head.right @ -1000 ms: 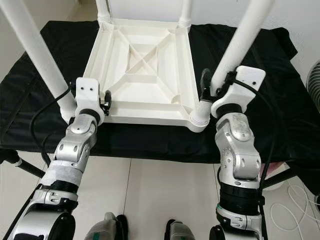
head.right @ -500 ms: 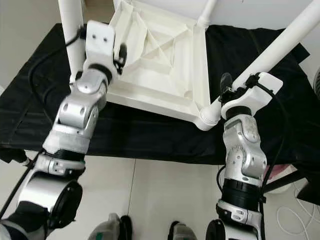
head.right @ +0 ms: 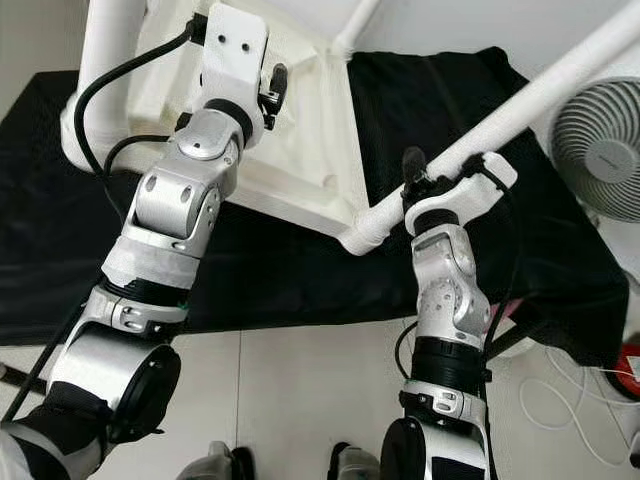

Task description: Building children table

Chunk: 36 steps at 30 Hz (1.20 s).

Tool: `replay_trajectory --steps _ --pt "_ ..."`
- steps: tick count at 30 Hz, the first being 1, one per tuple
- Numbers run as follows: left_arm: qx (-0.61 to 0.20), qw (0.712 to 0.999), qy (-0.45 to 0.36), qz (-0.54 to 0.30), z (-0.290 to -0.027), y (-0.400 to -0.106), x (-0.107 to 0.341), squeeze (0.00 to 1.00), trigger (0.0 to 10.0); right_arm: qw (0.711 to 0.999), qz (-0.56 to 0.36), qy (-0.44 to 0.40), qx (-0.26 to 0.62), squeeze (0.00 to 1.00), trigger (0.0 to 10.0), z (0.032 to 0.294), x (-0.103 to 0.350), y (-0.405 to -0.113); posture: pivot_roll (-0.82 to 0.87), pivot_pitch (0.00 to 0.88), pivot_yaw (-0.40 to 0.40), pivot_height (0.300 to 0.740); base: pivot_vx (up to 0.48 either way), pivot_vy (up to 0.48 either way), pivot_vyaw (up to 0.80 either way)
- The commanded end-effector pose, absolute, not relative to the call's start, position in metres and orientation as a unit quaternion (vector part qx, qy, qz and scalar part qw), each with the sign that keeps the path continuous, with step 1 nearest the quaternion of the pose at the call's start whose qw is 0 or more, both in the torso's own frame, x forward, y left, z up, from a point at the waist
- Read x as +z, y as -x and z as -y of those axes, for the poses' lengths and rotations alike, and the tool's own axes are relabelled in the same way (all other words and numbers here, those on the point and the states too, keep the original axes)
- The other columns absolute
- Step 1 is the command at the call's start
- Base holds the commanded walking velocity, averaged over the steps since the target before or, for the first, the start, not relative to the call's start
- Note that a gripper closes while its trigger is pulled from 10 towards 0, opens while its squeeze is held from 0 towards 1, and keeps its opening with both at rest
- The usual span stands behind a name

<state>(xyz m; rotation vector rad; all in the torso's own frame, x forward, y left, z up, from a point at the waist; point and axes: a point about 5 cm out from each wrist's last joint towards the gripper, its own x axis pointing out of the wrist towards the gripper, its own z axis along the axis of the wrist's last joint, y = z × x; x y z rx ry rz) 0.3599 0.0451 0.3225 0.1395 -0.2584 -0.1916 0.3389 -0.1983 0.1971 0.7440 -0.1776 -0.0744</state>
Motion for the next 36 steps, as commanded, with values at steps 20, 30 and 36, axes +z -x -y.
replay_trajectory --steps 20,30,36 --pt "-0.180 0.974 -0.105 0.093 -0.006 -0.344 0.301 0.00 10.0 0.898 -0.185 -0.396 0.048 0.00 10.0 0.128 0.082 -0.335 -0.03 0.212 0.177 0.740 0.000 0.000 0.00" --pt "-0.258 0.955 -0.139 0.043 0.009 -0.330 0.259 0.00 10.0 0.891 -0.186 -0.412 0.037 0.00 10.0 0.138 0.078 -0.341 -0.03 0.225 0.154 0.740 0.000 0.000 0.00" --pt "-0.295 0.941 -0.165 0.028 0.012 -0.324 0.245 0.02 10.0 0.881 -0.163 -0.443 0.025 1.00 10.0 0.144 0.075 -0.337 -0.02 0.230 0.154 0.740 0.000 0.000 0.00"
